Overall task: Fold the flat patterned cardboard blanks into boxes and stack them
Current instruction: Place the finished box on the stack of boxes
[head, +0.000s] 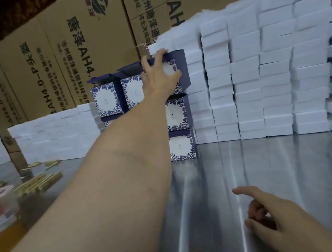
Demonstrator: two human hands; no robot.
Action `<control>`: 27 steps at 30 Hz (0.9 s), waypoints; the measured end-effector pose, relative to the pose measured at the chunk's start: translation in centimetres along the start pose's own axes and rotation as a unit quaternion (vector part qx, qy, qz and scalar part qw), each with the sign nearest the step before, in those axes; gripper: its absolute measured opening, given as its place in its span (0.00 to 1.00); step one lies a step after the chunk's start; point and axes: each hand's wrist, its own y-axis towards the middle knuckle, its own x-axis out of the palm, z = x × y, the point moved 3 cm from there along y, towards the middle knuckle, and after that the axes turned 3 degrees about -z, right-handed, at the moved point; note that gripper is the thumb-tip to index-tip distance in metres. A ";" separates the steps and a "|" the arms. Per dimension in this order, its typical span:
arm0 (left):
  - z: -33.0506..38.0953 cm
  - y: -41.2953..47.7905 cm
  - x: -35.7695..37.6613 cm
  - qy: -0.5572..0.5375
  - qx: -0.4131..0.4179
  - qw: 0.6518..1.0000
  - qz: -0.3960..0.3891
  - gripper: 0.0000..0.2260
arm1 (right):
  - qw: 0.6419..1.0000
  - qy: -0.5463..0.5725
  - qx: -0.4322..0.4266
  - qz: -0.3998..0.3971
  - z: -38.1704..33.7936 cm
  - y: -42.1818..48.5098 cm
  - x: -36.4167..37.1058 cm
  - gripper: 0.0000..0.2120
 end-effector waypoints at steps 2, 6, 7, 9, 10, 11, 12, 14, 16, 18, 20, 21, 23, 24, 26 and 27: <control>0.2 0.4 1.3 0.027 0.000 1.000 0.002 0.29 | 0.999 -0.024 0.005 -0.021 -0.1 0.2 0.0 0.28; 0.1 1.6 3.2 0.070 -0.016 0.997 0.002 0.29 | 0.996 -0.059 0.012 -0.066 0.3 1.0 0.4 0.28; 0.2 1.9 3.5 0.076 -0.014 0.997 0.004 0.28 | 0.995 -0.065 0.021 -0.076 0.5 1.3 0.4 0.28; 0.0 2.3 3.7 0.097 -0.007 0.995 0.011 0.27 | 0.994 -0.059 0.041 -0.081 0.8 2.0 0.5 0.26; -0.2 2.3 3.7 0.116 -0.004 0.993 0.015 0.27 | 0.994 -0.055 0.045 -0.082 0.9 2.3 0.4 0.24; -0.5 2.2 3.8 0.135 -0.002 0.991 0.017 0.27 | 0.993 -0.058 0.048 -0.087 1.0 2.5 0.4 0.23; -0.8 2.1 3.9 0.144 -0.006 0.989 0.019 0.27 | 0.993 -0.064 0.049 -0.090 1.1 2.5 0.4 0.22; -1.4 1.9 4.0 0.146 -0.022 0.989 0.030 0.27 | 0.991 -0.076 0.049 -0.095 1.5 2.5 0.6 0.25; -2.0 1.8 4.2 0.147 -0.037 0.988 0.033 0.27 | 0.990 -0.086 0.046 -0.099 1.6 2.5 0.8 0.27; -2.5 1.8 4.6 0.142 -0.045 0.989 0.017 0.29 | 0.990 -0.097 0.037 -0.095 1.6 2.5 0.8 0.27; -2.9 1.7 5.2 0.143 -0.051 0.988 0.004 0.30 | 0.990 -0.104 0.033 -0.090 1.6 2.6 0.7 0.27; -3.1 1.6 5.4 0.142 -0.054 0.988 -0.001 0.31 | 0.989 -0.109 0.031 -0.090 1.5 2.5 0.7 0.26; -3.2 1.5 5.5 0.131 -0.054 0.990 -0.012 0.32 | 0.989 -0.119 0.023 -0.089 1.2 2.3 0.7 0.25; -3.1 1.4 5.4 0.121 -0.051 0.991 -0.014 0.33 | 0.989 -0.124 0.017 -0.081 1.1 2.1 0.7 0.25; -2.9 1.0 5.0 0.097 -0.033 0.995 -0.004 0.31 | 0.990 -0.126 0.004 -0.059 0.7 1.7 0.5 0.24; -3.0 0.6 4.6 0.087 -0.020 0.996 0.009 0.29 | 0.991 -0.125 -0.002 -0.049 0.5 1.4 0.4 0.24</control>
